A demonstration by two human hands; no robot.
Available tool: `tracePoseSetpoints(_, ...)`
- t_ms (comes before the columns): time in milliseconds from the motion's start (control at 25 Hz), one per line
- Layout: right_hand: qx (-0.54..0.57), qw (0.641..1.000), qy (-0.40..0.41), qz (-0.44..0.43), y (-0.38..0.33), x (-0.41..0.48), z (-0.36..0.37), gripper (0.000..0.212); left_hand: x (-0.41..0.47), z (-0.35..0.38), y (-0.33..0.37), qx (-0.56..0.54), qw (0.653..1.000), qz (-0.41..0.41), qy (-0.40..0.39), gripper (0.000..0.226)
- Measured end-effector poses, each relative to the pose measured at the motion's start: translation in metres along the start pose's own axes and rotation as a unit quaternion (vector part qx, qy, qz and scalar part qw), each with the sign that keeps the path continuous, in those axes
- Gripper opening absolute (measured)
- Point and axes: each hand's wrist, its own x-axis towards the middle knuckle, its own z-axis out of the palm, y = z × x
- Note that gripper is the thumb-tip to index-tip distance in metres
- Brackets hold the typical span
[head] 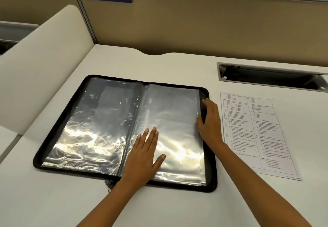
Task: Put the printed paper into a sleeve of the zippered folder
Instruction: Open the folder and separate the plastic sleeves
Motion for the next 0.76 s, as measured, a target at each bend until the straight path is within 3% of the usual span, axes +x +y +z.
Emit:
tracePoseSetpoints(200,0.019,0.986,0.106,0.125,0.041,-0.032,-0.068,0.043,0.001,-0.005,0.018,-0.099,0.995,-0.001,0.031,0.072)
tracePoseSetpoints(360,-0.055,0.956,0.184,0.223,0.080,-0.054,-0.128,0.044,0.022,-0.003,0.070,-0.150,0.986,0.060,0.043,0.066)
tracePoseSetpoints(480,-0.138,0.920,0.171,0.326,0.093,-0.066,-0.148,0.054,0.044,0.004,0.112,-0.184,0.978,0.093,0.027,0.067)
tracePoseSetpoints(640,-0.201,0.908,0.127,0.345,0.090,-0.074,-0.151,0.075,0.066,0.019,0.150,-0.130,0.979,0.149,-0.054,0.073)
tracePoseSetpoints(760,-0.234,0.890,0.091,0.381,0.088,-0.065,-0.157,0.089,0.069,0.027,0.158,-0.098,0.982,0.133,-0.094,0.073)
